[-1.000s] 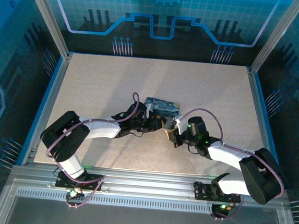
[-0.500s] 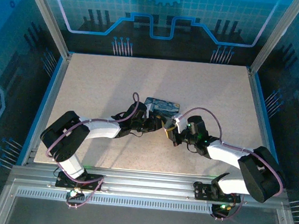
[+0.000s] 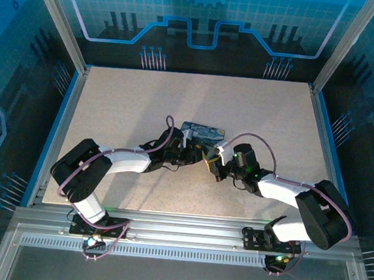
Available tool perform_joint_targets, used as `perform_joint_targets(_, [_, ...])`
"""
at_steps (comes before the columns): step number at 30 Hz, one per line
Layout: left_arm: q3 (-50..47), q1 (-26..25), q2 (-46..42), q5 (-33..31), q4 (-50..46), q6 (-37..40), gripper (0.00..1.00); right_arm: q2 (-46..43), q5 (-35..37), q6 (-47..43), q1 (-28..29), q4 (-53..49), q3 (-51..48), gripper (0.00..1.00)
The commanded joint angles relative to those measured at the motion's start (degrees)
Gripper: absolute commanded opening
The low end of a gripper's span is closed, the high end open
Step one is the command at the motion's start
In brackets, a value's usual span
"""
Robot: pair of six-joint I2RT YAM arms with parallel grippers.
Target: Unlock the padlock with the key
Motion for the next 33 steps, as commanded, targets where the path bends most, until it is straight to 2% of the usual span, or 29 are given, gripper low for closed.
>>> perform_joint_targets(1, [2.0,-0.4,-2.0,1.4,1.4,-0.4,0.11,0.1,0.8,0.2,0.9,2.4,1.2,0.00])
perform_joint_targets(24, [2.7,-1.1,-2.1,1.6,1.2,-1.6,0.11,0.5,4.4,0.8,2.5,12.4,0.6,0.00])
perform_joint_targets(33, [2.5,-1.2,-2.0,1.5,1.1,-1.6,0.11,1.5,0.4,1.3,2.5,14.1,2.8,0.00])
